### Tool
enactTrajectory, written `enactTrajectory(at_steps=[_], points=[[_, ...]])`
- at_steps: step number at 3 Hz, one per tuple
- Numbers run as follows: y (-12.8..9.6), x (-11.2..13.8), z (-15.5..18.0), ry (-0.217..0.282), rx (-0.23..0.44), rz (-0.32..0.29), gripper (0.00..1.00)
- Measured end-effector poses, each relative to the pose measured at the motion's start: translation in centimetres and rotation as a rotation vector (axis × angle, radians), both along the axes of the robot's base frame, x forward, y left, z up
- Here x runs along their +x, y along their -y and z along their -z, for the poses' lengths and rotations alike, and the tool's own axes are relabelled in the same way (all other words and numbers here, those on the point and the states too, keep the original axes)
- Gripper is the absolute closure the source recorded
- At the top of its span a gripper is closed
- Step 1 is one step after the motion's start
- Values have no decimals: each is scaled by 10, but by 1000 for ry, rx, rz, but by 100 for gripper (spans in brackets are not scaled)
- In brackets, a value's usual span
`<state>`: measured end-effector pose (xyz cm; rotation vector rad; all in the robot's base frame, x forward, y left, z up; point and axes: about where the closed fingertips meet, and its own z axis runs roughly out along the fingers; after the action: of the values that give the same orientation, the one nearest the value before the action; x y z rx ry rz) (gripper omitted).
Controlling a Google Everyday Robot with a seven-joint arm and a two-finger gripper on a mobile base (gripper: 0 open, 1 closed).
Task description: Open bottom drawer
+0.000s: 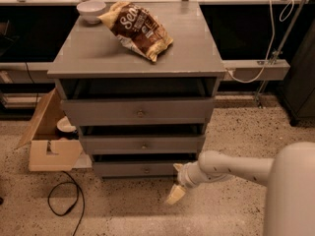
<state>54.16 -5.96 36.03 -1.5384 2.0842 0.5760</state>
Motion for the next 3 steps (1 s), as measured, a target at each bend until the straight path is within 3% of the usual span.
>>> enactTrajectory(at_steps=[2,3], points=[[21,37,113,56,-130,-34,0],[20,49,134,95,-175,-54,0]])
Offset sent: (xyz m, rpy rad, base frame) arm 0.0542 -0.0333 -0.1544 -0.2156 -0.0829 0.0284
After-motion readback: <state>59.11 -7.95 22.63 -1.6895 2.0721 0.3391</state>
